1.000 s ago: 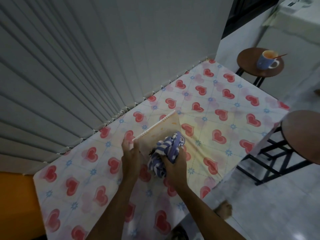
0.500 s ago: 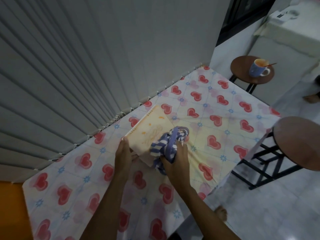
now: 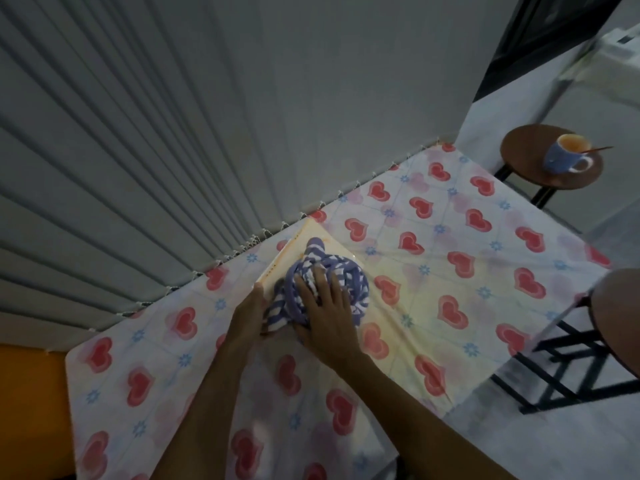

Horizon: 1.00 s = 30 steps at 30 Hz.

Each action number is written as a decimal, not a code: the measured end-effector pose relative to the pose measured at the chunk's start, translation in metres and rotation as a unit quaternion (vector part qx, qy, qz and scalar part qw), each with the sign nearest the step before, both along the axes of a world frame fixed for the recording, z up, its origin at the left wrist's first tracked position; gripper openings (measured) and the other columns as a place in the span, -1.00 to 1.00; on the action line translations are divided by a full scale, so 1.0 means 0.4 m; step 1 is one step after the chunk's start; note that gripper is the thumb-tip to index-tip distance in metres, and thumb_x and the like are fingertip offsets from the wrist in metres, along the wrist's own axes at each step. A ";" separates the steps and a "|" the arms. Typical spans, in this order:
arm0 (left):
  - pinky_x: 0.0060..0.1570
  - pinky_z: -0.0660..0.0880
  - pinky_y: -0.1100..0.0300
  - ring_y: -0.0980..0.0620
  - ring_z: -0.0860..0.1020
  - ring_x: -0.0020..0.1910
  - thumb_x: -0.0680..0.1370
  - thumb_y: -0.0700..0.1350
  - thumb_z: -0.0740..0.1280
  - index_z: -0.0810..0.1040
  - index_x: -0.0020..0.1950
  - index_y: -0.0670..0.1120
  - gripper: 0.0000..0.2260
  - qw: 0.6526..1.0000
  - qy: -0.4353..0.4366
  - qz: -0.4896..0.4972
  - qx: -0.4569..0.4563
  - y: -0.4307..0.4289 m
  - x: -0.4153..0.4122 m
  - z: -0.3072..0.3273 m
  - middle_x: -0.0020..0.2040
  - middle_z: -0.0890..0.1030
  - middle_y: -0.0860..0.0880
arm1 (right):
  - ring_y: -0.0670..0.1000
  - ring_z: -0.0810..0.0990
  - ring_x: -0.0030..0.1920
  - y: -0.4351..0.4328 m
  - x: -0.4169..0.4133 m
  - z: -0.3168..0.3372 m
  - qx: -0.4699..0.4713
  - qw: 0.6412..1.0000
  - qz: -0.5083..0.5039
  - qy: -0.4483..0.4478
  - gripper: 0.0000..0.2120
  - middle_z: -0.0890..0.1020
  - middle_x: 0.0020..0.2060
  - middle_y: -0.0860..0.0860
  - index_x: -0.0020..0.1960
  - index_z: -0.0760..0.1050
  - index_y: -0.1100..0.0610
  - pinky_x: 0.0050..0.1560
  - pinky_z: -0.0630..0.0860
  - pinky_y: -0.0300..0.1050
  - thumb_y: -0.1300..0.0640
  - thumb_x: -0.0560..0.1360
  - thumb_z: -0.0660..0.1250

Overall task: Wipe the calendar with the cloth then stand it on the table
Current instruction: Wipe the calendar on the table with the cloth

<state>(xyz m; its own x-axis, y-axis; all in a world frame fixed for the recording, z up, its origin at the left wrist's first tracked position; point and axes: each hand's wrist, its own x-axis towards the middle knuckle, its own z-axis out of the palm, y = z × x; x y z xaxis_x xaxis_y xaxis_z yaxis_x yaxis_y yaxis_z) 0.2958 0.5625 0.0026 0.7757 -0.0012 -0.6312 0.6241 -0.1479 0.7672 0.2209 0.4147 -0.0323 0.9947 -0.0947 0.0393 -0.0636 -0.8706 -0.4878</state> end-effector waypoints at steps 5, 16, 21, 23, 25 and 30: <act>0.24 0.57 -0.28 -0.27 0.67 0.16 0.72 0.13 0.18 0.59 0.37 -0.14 -0.57 1.000 -0.016 0.015 -0.016 0.004 -0.021 -0.016 0.22 0.68 -0.24 | 0.26 -0.18 0.69 -0.055 0.051 -0.051 -0.020 0.993 0.089 0.072 -0.25 -0.09 0.71 0.09 0.71 -0.06 -0.05 0.63 -0.01 0.32 -0.31 0.63 0.06; -0.06 0.70 -0.05 -0.15 0.76 0.03 0.64 0.30 0.24 0.63 0.29 0.06 -0.58 0.999 0.016 0.017 -0.040 0.025 -0.002 -0.061 0.11 0.76 -0.10 | 0.29 -0.05 0.69 -0.076 0.114 -0.083 0.011 0.997 0.062 0.047 -0.30 0.05 0.70 0.11 0.68 0.08 -0.07 0.61 0.04 0.39 -0.28 0.62 0.10; -0.02 0.69 -0.15 -0.25 0.73 -0.06 0.66 0.23 0.25 0.63 0.23 -0.21 -0.49 0.996 0.020 0.045 -0.074 0.021 -0.005 -0.091 -0.04 0.73 -0.31 | 0.29 0.02 0.67 -0.092 0.207 -0.080 0.029 0.995 -0.053 0.079 -0.28 0.13 0.68 0.13 0.67 0.13 0.02 0.65 0.03 0.29 -0.25 0.61 0.20; 0.13 0.64 -0.22 -0.28 0.69 0.05 0.69 0.19 0.22 0.64 0.22 -0.19 -0.53 0.997 0.017 0.037 -0.070 0.023 0.004 -0.093 0.06 0.71 -0.30 | 0.29 0.07 0.67 -0.044 0.149 -0.097 0.029 0.998 -0.014 0.047 -0.28 0.21 0.66 0.13 0.66 0.18 0.04 0.63 0.11 0.31 -0.26 0.60 0.14; 0.20 0.61 -0.15 -0.20 0.67 0.14 0.72 0.11 0.18 0.60 0.27 -0.14 -0.62 0.998 0.008 0.017 -0.060 0.030 0.016 -0.089 0.25 0.67 -0.23 | 0.30 0.12 0.66 0.008 0.068 -0.118 0.042 0.998 0.040 -0.005 -0.30 0.26 0.64 0.13 0.66 0.18 0.03 0.60 0.18 0.35 -0.23 0.59 0.16; -0.03 0.68 0.02 -0.19 0.73 0.06 0.72 0.11 0.15 0.52 0.43 -0.19 -0.54 0.996 -0.002 -0.001 -0.090 0.037 0.016 -0.079 0.20 0.70 -0.28 | 0.26 0.15 0.65 -0.046 0.173 -0.105 0.048 0.999 0.014 0.005 -0.33 0.31 0.62 0.17 0.64 0.19 0.11 0.64 0.13 0.26 -0.17 0.62 0.11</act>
<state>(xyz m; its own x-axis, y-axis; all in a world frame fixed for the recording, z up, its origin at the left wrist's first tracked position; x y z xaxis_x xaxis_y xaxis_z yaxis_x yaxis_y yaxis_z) 0.3023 0.5774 -0.0288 0.7781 -0.1153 -0.6175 0.6208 -0.0088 0.7839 0.2902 0.3962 -0.0741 0.9974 -0.0690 0.0221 -0.0443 -0.8218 -0.5681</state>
